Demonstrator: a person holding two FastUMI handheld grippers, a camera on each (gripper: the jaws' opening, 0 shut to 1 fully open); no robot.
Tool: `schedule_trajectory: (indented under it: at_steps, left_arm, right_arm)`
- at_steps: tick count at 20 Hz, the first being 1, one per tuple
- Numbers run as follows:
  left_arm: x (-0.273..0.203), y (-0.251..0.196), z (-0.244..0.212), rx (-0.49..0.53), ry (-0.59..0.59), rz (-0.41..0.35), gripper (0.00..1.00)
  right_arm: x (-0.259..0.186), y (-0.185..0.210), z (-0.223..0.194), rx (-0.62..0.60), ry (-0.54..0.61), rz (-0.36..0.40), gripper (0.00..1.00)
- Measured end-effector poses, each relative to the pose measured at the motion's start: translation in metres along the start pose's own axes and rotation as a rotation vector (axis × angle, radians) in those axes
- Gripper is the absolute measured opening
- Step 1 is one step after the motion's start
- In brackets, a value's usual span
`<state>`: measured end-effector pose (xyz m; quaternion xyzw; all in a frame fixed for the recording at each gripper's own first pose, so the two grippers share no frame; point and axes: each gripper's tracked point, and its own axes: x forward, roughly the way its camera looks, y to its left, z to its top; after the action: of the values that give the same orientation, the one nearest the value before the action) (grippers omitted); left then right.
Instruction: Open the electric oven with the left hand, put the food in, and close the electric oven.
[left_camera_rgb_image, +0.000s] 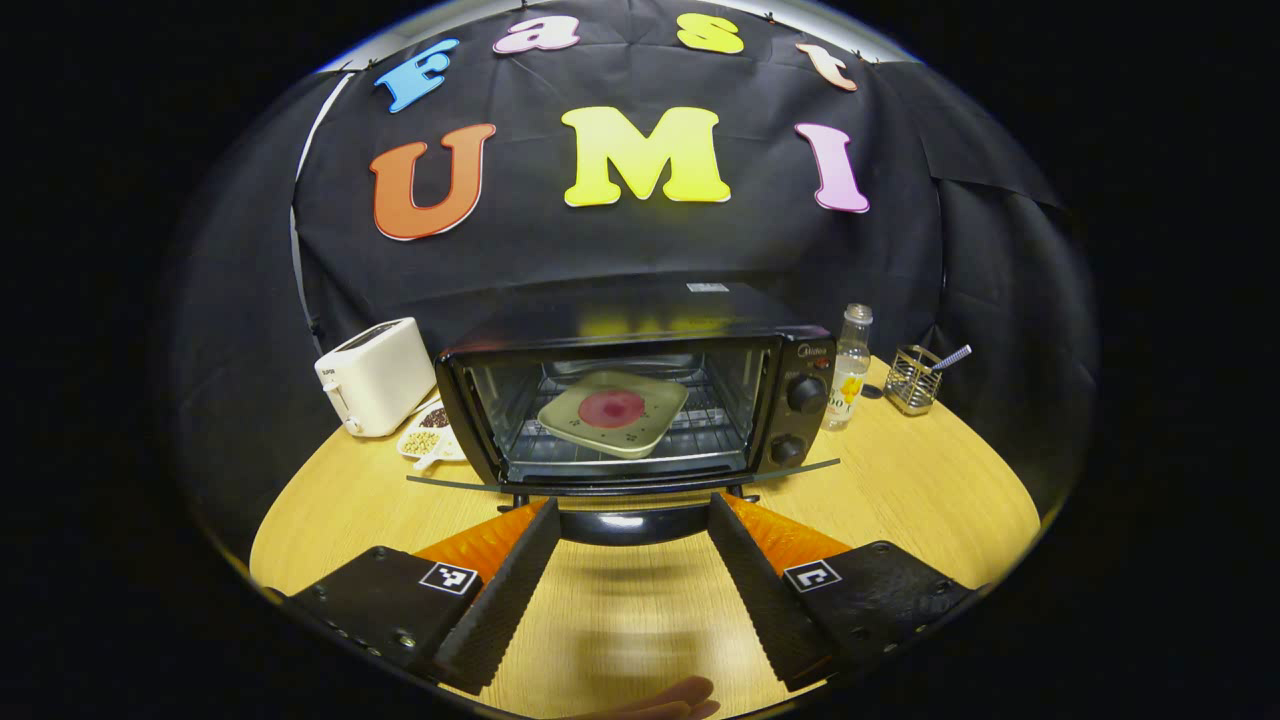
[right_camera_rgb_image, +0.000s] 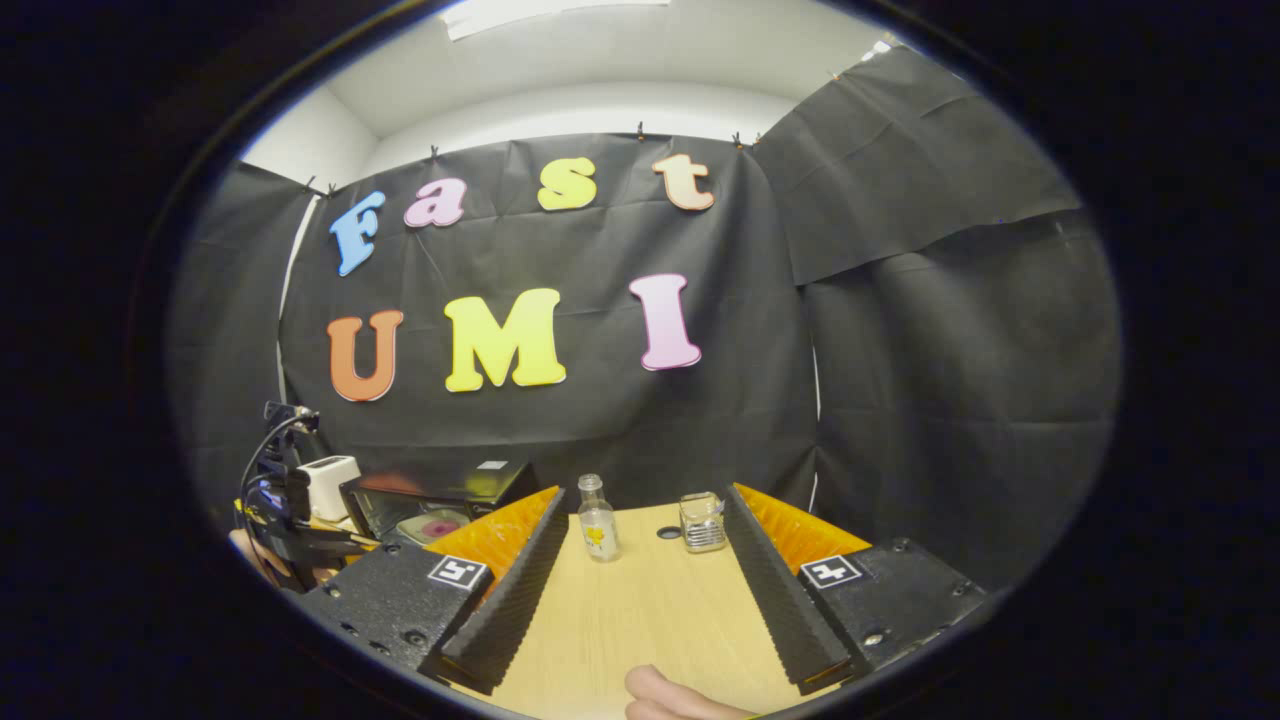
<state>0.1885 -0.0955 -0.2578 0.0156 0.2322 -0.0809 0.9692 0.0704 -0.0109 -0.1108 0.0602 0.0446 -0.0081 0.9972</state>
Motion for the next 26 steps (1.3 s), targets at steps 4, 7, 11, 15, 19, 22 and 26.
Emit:
schedule_trajectory:
  at_steps: [4,7,11,15,19,22,26]
  left_arm:
    - [0.018,0.003,0.032,0.019,-0.062,0.007,0.96]
    - [0.032,0.005,0.057,0.042,-0.109,0.025,0.96]
    - [0.024,0.003,0.073,0.029,-0.118,0.030,0.95]
    - [-0.042,0.001,0.088,0.030,-0.184,0.040,0.95]
    - [-0.127,0.010,0.097,0.014,-0.269,0.096,0.94]
    - [-0.185,0.011,0.098,-0.031,-0.302,0.104,0.94]
    - [-0.249,0.021,0.112,-0.032,-0.411,0.148,0.94]
  right_arm:
    - [-0.026,0.002,0.007,0.000,-0.025,-0.001,0.96]
    - [-0.045,0.006,0.008,-0.010,-0.035,0.006,0.99]
    - [-0.064,0.013,0.013,-0.007,-0.050,0.018,0.96]
    - [-0.078,0.016,0.029,-0.028,-0.085,0.033,0.96]
    - [-0.081,0.008,0.041,-0.041,-0.104,0.005,0.96]
    - [-0.081,0.009,0.036,-0.024,-0.069,0.028,0.96]
    - [-0.073,0.002,0.036,-0.032,-0.055,0.032,0.96]
